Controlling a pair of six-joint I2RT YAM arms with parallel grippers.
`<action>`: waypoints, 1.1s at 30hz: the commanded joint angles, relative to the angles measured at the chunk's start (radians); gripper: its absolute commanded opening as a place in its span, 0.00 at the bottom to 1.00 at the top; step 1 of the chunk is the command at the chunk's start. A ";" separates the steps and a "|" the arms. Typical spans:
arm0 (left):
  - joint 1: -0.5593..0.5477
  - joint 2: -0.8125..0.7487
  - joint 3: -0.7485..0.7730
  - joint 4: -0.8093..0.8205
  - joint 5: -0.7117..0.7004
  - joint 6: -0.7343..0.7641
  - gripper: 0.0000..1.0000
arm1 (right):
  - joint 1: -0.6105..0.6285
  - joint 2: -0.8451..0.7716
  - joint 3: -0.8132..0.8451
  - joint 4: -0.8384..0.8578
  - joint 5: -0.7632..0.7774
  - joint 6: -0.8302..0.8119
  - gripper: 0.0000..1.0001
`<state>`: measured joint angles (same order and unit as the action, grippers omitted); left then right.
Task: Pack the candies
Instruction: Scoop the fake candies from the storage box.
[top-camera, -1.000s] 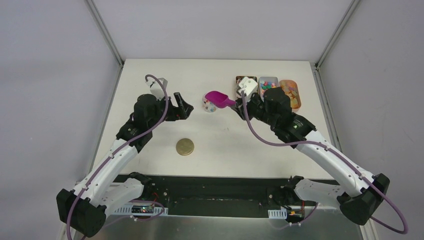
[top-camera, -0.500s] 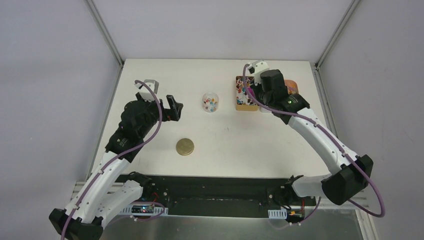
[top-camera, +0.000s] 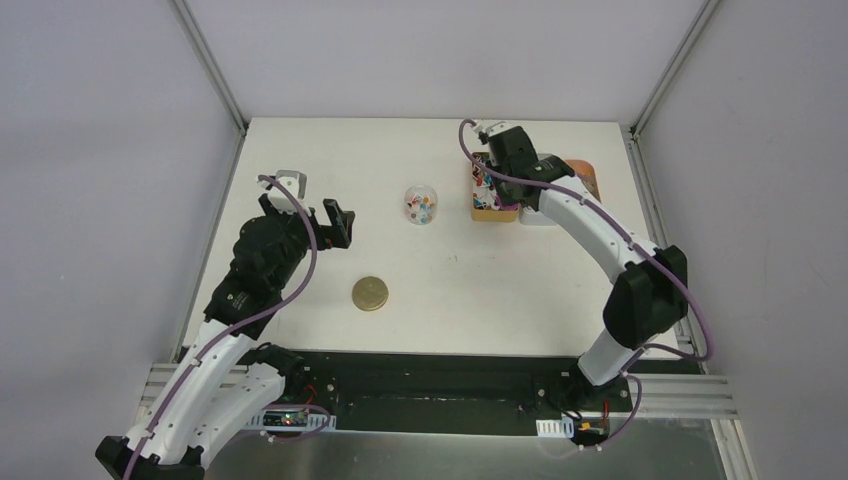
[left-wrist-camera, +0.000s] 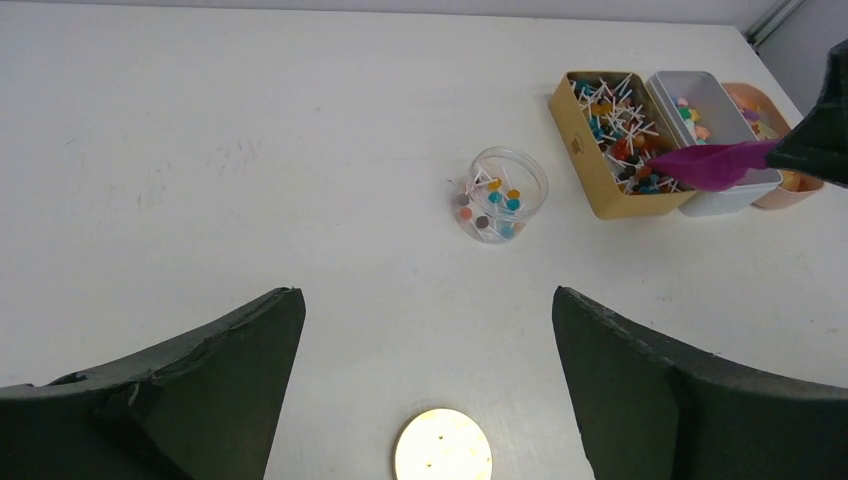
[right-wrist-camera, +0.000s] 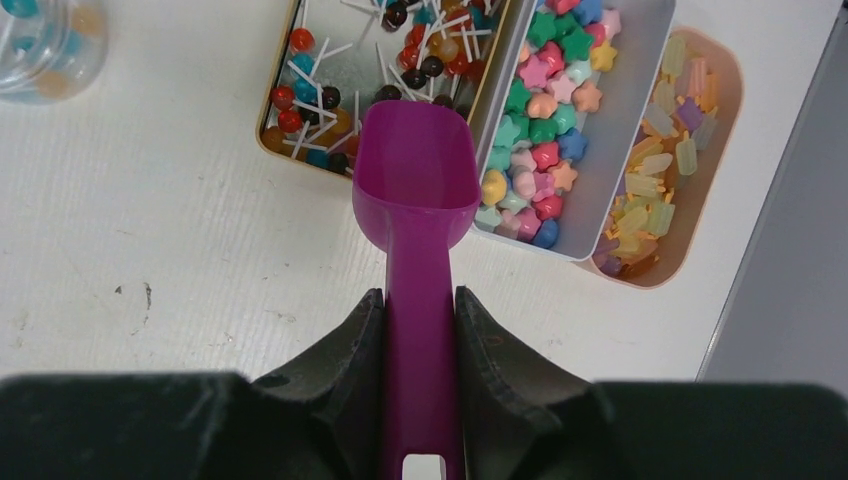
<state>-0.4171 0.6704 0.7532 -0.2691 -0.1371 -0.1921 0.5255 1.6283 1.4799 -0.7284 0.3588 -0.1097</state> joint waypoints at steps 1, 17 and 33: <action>0.006 -0.030 -0.009 0.036 -0.036 0.022 0.99 | -0.005 0.060 0.088 -0.027 0.011 0.027 0.00; 0.006 -0.039 -0.011 0.037 -0.050 0.026 0.99 | 0.003 0.195 0.045 0.068 0.033 0.044 0.00; 0.006 -0.040 -0.014 0.036 -0.060 0.029 0.99 | -0.008 0.212 -0.076 0.207 0.019 0.060 0.00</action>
<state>-0.4171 0.6434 0.7521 -0.2687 -0.1822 -0.1867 0.5251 1.8267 1.4204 -0.5804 0.3916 -0.0700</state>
